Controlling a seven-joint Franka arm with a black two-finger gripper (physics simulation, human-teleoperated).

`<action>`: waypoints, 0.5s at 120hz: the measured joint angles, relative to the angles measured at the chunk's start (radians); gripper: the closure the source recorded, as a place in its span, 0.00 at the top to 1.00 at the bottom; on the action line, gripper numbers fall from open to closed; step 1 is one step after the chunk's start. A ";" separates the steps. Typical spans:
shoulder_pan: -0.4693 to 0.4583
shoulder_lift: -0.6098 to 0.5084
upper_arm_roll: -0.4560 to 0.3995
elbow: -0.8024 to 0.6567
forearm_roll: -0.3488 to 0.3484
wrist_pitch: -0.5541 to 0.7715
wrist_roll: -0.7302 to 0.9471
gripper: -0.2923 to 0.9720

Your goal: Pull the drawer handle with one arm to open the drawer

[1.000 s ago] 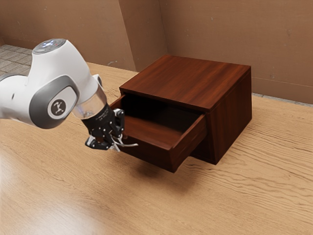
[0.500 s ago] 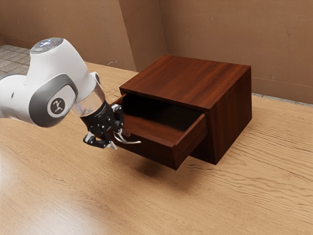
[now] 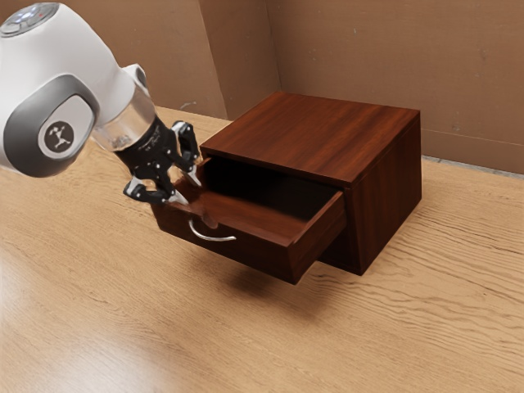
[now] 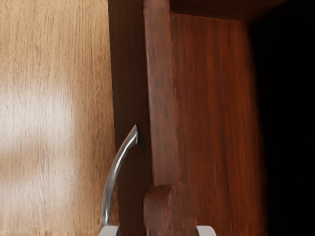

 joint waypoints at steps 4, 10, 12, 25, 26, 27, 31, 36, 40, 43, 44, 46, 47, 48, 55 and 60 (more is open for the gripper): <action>-0.011 0.008 0.002 0.097 0.000 -0.071 -0.001 0.46; -0.037 0.041 0.007 0.249 0.000 -0.198 -0.003 0.52; -0.050 0.046 0.011 0.278 0.001 -0.237 -0.004 0.54; -0.141 0.068 0.097 0.305 -0.001 -0.417 -0.006 0.63; -0.144 0.069 0.100 0.304 -0.002 -0.427 -0.007 0.64; -0.147 0.070 0.102 0.304 -0.003 -0.436 -0.007 0.64; -0.156 0.070 0.109 0.295 -0.008 -0.470 -0.010 0.66; -0.170 0.069 0.113 0.281 -0.015 -0.505 -0.017 0.68; -0.177 0.070 0.114 0.268 -0.017 -0.528 -0.021 0.69; -0.184 0.066 0.114 0.246 -0.017 -0.542 -0.025 0.70; -0.188 0.064 0.114 0.237 -0.018 -0.546 -0.026 0.70; -0.196 0.061 0.113 0.221 -0.018 -0.554 -0.028 0.71; -0.201 0.059 0.113 0.213 -0.018 -0.557 -0.029 0.71; -0.206 0.058 0.113 0.207 -0.018 -0.561 -0.030 0.71; -0.226 0.052 0.112 0.181 -0.018 -0.581 -0.038 0.73; -0.230 0.049 0.112 0.173 -0.016 -0.592 -0.042 0.73</action>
